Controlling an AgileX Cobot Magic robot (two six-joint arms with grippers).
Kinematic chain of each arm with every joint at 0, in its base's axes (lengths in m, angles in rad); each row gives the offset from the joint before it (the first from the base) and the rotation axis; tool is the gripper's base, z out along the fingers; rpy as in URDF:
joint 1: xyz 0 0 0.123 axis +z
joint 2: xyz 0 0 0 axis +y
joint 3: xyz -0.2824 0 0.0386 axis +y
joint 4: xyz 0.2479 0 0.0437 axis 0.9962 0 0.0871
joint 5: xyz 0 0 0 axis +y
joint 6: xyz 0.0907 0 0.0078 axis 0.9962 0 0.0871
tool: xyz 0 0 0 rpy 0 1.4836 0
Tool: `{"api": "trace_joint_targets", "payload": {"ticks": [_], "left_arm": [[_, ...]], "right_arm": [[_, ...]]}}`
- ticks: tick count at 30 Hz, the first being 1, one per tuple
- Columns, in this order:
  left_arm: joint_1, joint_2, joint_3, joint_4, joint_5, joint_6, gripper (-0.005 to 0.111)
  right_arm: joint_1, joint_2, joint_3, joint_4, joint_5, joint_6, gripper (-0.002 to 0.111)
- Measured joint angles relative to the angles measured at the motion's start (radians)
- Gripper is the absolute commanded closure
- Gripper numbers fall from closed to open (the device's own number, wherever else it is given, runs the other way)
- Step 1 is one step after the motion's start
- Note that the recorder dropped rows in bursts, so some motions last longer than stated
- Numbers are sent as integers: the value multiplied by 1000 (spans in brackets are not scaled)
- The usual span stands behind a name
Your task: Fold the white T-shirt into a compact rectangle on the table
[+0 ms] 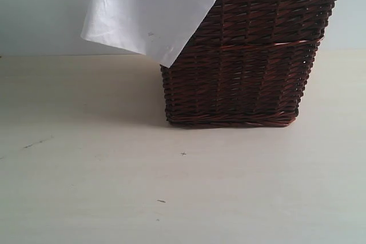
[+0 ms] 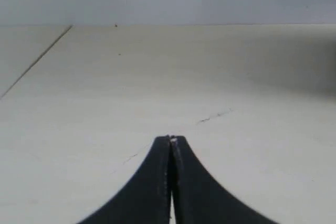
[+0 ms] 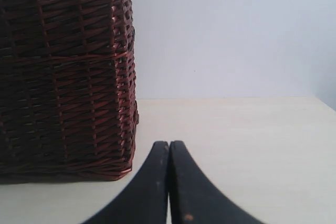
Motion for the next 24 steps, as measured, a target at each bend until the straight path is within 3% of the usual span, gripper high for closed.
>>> {"api": "trace_joint_targets", "payload": {"ticks": [4,12,20,24], "left_arm": [[0,0,0,-17,-101,-37,107],[0,0,0,-53,-416,-288,107],[0,-1,0,-56,-913,-415,107],[0,6,-24,-56,-957,-537,107]], "right_arm": [[0,0,0,0,0,0,108],[0,0,0,0,0,0,108],[0,0,0,0,0,0,108],[0,0,0,0,0,0,108]]}}
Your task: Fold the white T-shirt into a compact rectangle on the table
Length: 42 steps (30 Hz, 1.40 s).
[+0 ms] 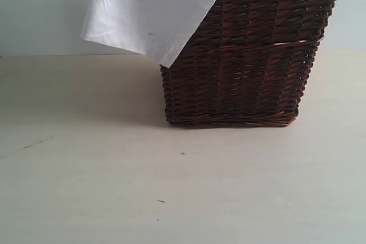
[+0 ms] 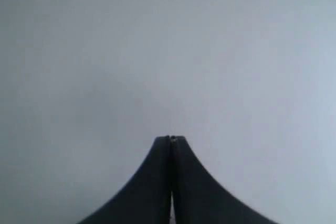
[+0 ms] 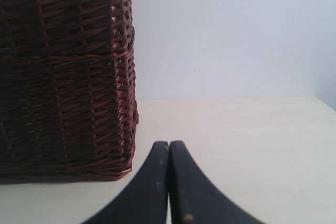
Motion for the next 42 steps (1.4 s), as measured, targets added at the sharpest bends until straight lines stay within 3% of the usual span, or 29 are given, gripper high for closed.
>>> {"api": "trace_joint_targets", "payload": {"ticks": [4,10,17,20,23,28,38,42], "left_arm": [[0,64,-100,67,-5,-59,107],[0,250,-329,315,8,-163,107],[0,531,-573,449,197,-205,107],[-8,673,-629,598,256,-349,107],[-34,817,-683,863,267,-568,105],[-63,1053,-768,1182,231,-778,89],[-64,1357,-849,1353,-20,-799,40],[-64,1427,-853,1435,-131,-722,34]], "right_arm": [[0,0,0,0,0,0,108],[0,0,0,0,0,0,108],[0,0,0,0,0,0,108],[0,0,0,0,0,0,108],[0,0,0,0,0,0,108],[0,0,0,0,0,0,108],[0,0,0,0,0,0,108],[0,0,0,0,0,0,108]]}}
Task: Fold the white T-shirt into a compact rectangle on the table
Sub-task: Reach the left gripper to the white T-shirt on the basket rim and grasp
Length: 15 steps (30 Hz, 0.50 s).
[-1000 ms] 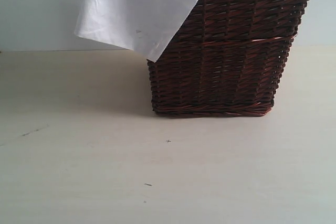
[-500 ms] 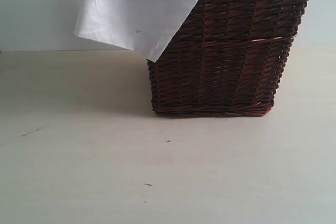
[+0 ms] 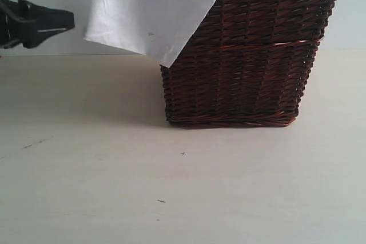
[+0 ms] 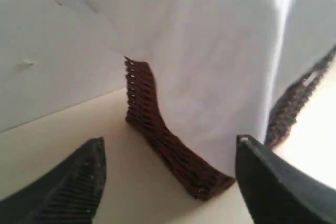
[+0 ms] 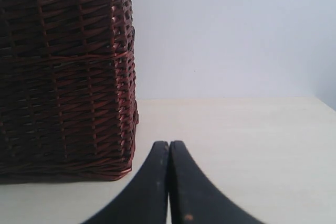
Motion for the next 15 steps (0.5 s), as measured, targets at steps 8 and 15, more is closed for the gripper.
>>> {"api": "trace_joint_targets", "payload": {"ticks": [8,15], "left_arm": [[-67,24,0,19,-134,155,34],[-156,24,0,-64,42,243,45]], "right_arm": [[0,0,0,0,0,0,108],[0,0,0,0,0,0,108]]}}
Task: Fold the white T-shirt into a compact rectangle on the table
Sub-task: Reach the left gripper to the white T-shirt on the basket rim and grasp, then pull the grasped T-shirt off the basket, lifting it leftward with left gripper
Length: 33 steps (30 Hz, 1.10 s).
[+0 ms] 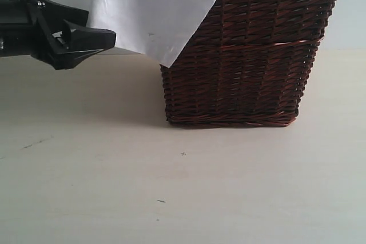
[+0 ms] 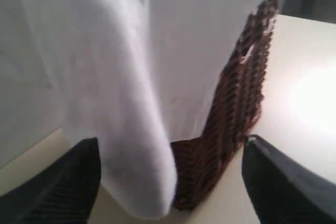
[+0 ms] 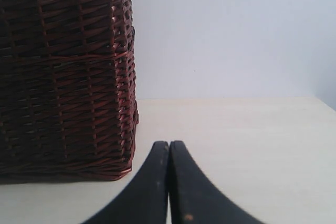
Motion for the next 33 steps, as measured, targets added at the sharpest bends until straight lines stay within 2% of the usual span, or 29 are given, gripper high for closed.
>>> {"api": "trace_joint_targets", "payload": {"ticks": [3,8,13,16,23,28,33], "left_arm": [[-10,0,0,-68,71,30,67],[-10,0,0,-107,18,94,106],[-12,0,-24,-107,-107,189,107],[-12,0,-50,-107,-124,193,107],[-12,-91,-179,-101,23,171,107],[-12,-155,-355,-81,109,61,107],[-12,-161,-526,-25,127,-45,107]], "right_arm": [[0,0,0,0,0,0,108],[0,0,0,0,0,0,108],[0,0,0,0,0,0,108],[0,0,0,0,0,0,108],[0,0,0,0,0,0,108],[0,0,0,0,0,0,108],[0,0,0,0,0,0,108]]}}
